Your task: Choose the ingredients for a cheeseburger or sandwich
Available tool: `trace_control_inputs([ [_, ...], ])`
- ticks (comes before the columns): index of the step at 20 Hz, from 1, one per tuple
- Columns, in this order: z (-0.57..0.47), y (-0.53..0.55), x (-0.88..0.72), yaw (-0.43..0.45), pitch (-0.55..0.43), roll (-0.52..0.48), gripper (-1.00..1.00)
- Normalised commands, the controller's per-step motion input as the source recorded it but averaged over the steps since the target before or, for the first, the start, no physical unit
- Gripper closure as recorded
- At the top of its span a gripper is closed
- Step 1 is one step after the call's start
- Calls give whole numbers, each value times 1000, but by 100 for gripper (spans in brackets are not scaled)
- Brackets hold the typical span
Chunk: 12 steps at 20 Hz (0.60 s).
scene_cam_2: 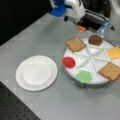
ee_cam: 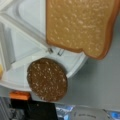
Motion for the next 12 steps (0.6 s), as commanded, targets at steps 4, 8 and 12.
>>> trace_control_inputs([
  [4, -217, -157, -73, 4, -104, 442, -100],
  [8, -226, -203, -88, 10, -165, 455, -100],
  [12, -274, -160, -112, 6, -151, 470, -100],
])
